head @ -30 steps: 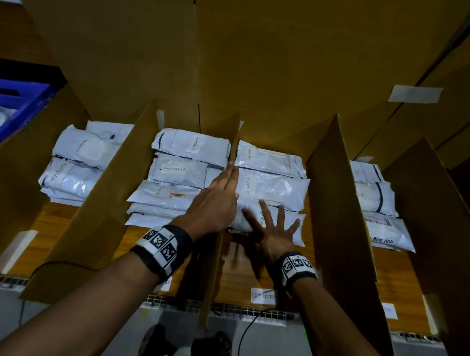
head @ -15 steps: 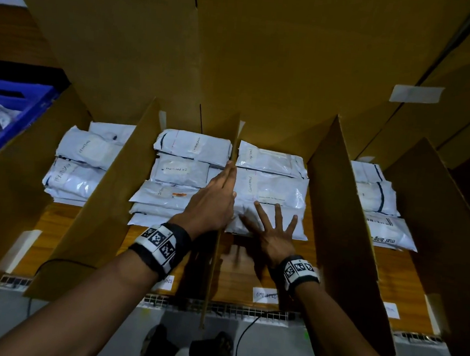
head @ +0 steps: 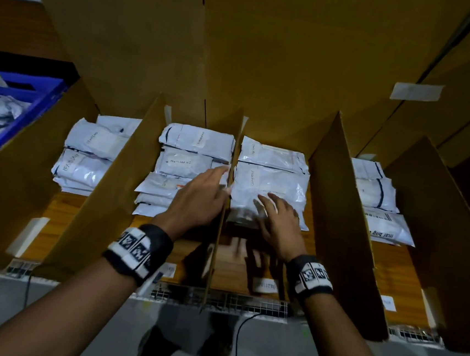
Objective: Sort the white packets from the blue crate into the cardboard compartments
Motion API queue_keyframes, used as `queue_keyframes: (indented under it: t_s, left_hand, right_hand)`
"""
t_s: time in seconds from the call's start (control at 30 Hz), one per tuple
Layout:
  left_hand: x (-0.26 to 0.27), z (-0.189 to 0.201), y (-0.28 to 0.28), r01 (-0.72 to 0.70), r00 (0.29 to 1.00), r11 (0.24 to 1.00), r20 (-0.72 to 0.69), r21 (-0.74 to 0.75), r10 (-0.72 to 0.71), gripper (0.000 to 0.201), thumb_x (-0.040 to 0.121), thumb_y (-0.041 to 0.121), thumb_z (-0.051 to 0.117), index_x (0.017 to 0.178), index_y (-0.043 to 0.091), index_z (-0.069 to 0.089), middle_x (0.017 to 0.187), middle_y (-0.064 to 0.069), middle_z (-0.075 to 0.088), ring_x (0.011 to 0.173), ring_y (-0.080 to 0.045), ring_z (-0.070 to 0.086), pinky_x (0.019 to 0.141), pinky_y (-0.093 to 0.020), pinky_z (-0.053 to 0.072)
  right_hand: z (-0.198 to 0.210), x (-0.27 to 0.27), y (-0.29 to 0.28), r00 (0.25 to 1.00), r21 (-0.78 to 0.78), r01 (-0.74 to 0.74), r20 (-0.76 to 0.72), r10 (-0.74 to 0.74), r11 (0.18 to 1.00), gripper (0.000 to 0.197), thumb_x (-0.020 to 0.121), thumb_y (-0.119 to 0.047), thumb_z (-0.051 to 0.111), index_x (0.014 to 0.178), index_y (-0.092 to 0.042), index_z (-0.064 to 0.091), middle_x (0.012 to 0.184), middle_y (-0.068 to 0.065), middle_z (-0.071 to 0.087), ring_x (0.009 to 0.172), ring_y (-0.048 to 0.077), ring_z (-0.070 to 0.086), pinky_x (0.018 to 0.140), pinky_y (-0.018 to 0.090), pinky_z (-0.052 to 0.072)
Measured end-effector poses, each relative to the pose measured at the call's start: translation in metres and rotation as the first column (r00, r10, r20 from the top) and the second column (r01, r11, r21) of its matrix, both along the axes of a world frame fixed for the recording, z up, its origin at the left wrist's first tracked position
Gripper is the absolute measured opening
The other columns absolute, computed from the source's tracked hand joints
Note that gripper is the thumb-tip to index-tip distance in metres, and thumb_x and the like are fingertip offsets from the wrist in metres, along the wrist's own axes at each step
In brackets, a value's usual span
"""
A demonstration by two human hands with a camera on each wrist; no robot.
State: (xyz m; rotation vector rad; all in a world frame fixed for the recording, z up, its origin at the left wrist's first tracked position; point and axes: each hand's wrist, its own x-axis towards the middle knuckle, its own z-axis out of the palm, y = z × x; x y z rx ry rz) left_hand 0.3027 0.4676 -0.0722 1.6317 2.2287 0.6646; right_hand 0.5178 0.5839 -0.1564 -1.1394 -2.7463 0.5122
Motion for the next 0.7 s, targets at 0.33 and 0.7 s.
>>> queue_keyframes:
  t_s: [0.33,0.7]
  left_hand:
    - [-0.021,0.029,-0.171,-0.049,0.998,0.998,0.036,0.044,0.047,0.03,0.104,0.03,0.066,0.133,0.023,0.066,0.123,0.004,0.071,0.11,-0.016,0.067,0.089,-0.035,0.054]
    - [-0.132,0.029,-0.41,-0.289,0.954,0.949,-0.043,0.126,0.297,0.026,0.099,0.043,0.058,0.123,0.033,0.062,0.114,0.014,0.068,0.099,-0.015,0.068,0.081,-0.04,0.057]
  right_hand:
    - [0.11,0.002,-0.16,0.92,0.055,0.008,-0.391,0.014,0.998,0.021,0.107,-0.03,0.058,0.126,-0.024,0.064,0.118,-0.004,0.062,0.1,0.02,0.062,0.079,0.042,0.052]
    - [0.115,-0.171,-0.339,0.863,0.066,-0.338,-0.375,0.337,0.939,0.014,0.101,-0.033,0.066,0.115,-0.03,0.065,0.108,-0.008,0.061,0.099,0.02,0.062,0.076,0.042,0.052]
